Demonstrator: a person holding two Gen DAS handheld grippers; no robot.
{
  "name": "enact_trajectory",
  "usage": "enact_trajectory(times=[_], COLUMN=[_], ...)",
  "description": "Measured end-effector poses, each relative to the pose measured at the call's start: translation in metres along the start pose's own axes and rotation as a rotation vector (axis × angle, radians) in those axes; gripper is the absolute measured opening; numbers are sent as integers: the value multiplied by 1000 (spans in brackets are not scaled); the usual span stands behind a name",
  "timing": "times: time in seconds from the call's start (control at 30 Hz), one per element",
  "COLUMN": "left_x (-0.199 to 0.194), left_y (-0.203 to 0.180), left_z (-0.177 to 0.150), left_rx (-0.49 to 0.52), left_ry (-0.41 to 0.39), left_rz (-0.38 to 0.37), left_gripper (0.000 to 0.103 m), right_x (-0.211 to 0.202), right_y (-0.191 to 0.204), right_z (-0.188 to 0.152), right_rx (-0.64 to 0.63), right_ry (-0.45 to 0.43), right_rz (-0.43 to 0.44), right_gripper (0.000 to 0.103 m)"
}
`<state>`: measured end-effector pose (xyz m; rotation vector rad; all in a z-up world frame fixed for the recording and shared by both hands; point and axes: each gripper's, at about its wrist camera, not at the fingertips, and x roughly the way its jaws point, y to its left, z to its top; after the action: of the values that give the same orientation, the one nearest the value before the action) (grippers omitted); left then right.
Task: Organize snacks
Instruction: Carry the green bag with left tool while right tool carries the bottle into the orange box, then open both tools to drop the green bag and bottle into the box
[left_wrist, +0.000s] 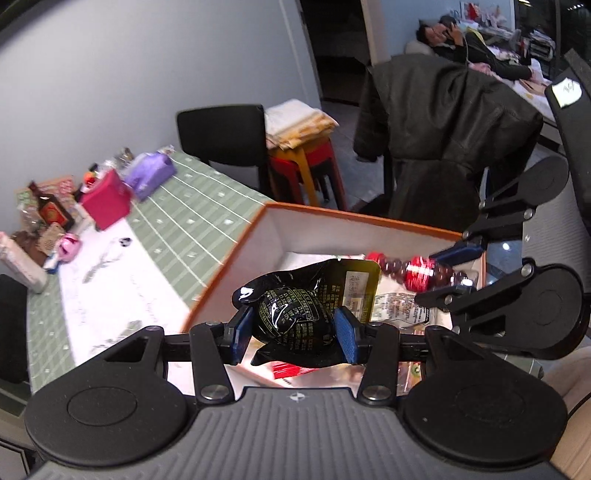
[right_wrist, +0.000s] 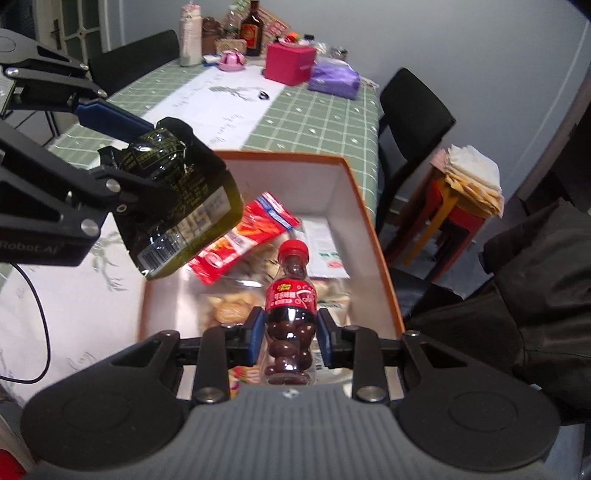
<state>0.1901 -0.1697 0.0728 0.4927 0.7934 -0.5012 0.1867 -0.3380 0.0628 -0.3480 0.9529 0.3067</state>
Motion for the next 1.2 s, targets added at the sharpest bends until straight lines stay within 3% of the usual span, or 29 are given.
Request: enact_trajectory(times=[0.17, 0.5, 0.77, 0.97, 1.2], left_x=[37, 87, 103, 115, 132], left_y=[-8, -11, -13, -28, -34], left_z=[0, -9, -12, -29, -36], left_rx=[5, 64, 189, 380, 417], left_ry=[66, 221, 292, 331, 372], left_rz=[-51, -15, 50, 110, 100], left_gripper=[55, 55, 55, 55, 56], right_x=[28, 68, 83, 84, 85], right_y=[-17, -25, -23, -23, -20], right_z=[-4, 0, -8, -9, -10], right_rx=[20, -2, -27, -24, -30], right_ry=[55, 122, 148, 135, 142], right_rz=[-3, -3, 1, 2, 26], right_gripper=[29, 29, 29, 29, 36])
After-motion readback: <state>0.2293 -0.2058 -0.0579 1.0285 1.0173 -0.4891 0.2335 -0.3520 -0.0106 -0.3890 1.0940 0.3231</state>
